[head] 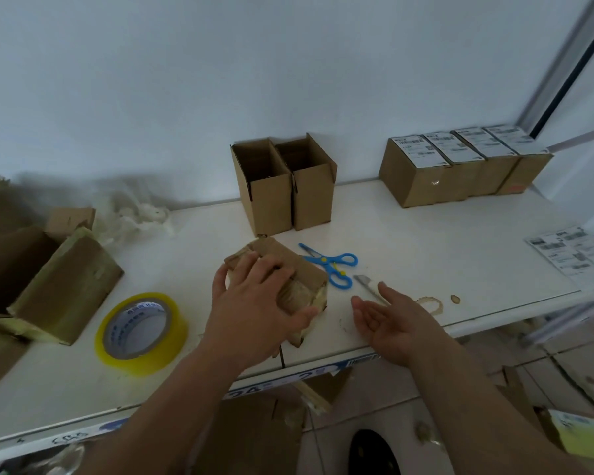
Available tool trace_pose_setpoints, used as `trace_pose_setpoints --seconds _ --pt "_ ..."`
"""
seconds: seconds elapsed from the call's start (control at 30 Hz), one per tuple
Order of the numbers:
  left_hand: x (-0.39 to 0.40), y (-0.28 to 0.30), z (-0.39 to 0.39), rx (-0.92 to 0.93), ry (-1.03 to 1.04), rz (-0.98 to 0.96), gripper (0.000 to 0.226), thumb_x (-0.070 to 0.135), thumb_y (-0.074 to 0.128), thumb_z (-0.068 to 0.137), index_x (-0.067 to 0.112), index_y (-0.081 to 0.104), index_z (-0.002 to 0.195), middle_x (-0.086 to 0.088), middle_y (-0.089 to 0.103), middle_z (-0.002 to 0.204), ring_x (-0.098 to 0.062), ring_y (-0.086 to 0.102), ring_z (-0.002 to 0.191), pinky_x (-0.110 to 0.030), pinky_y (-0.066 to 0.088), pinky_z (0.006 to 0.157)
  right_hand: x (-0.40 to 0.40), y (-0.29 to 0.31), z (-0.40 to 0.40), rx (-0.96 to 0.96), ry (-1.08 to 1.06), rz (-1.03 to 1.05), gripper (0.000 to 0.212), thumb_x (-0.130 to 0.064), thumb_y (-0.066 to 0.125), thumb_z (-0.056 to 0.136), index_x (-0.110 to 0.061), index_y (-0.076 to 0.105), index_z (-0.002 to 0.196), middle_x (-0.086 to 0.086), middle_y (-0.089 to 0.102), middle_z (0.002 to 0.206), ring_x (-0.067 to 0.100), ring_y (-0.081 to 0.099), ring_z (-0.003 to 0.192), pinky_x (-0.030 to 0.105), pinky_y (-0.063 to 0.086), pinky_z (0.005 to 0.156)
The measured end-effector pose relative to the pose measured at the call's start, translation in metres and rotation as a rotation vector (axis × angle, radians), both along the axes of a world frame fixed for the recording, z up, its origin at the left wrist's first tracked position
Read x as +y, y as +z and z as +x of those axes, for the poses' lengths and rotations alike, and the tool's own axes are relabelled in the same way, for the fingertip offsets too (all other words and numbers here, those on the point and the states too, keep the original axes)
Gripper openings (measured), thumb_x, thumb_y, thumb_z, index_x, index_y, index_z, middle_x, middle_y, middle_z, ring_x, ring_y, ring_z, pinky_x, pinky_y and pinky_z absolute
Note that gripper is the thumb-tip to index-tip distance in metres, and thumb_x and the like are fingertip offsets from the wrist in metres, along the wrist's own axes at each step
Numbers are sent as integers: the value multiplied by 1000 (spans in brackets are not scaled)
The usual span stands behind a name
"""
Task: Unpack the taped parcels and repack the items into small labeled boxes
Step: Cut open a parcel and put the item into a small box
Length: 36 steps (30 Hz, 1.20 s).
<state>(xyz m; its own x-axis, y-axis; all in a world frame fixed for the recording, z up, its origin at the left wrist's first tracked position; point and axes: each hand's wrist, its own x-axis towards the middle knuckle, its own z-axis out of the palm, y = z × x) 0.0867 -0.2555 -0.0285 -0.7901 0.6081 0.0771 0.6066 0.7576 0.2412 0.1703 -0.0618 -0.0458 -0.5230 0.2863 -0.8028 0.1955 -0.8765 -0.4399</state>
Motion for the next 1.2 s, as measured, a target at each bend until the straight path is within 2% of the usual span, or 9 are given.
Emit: trace_pose_setpoints --seconds 0.07,0.2,0.33,0.53,0.67,0.8,0.93,1.07,1.2 --pt "-5 3 -4 -47 -11 -39 88 89 22 68 47 36 144 24 26 148 -10 7 146 -45 4 121 -8 9 -1 -48 142 151 40 -38 64 92 -3 59 110 12 70 99 18 66 78 30 56 58" --pt "-18 9 -15 -115 -68 -80 79 80 48 78 47 31 148 23 21 152 -11 3 145 -42 11 120 -33 27 -7 67 417 856 18 -41 60 94 -28 65 106 -5 67 110 10 63 98 31 55 80" --pt "-31 9 -22 -153 -127 -67 92 85 43 66 43 34 148 20 23 152 -13 4 143 -39 19 120 -61 21 -19 241 698 1135 22 -43 54 97 -44 59 118 -17 63 116 2 59 107 35 51 97" --pt "-62 18 -35 -271 -133 2 103 88 43 52 39 43 143 17 31 144 -11 13 139 -34 19 120 -87 10 -35 341 773 1132 30 -33 53 99 -62 54 101 -18 64 112 7 64 106 40 56 92" --pt "-89 19 -42 -281 -67 36 73 64 70 74 39 47 139 20 33 141 -9 13 138 -31 19 118 -111 5 -47 377 792 1128 30 -29 53 99 -57 57 104 -12 67 110 9 66 99 39 58 87" --pt "-114 16 -48 -287 -21 129 53 59 70 78 36 58 124 23 39 132 -3 22 133 -27 25 114 -133 6 -56 398 836 1130 27 -28 54 99 -55 54 102 -11 67 106 7 67 91 29 59 79" --pt "-127 13 -56 -276 43 264 28 45 54 96 26 68 111 20 41 127 -3 36 123 -23 31 108 -144 5 -64 396 867 1123 26 -31 55 98 -55 55 106 -11 65 109 9 67 93 33 59 81" --pt "-131 15 -62 -273 105 292 30 42 47 101 22 70 100 12 41 136 -10 39 124 -22 30 103 -155 9 -66 433 916 1066 27 -29 56 97 -54 52 108 -15 62 113 3 67 91 13 51 65" --pt "-132 17 -64 -290 170 337 28 45 51 98 25 69 93 10 36 135 -14 36 127 -33 35 108 -164 10 -70 445 928 1016 28 -27 60 96 -49 53 111 -16 62 112 -2 66 88 9 49 60"
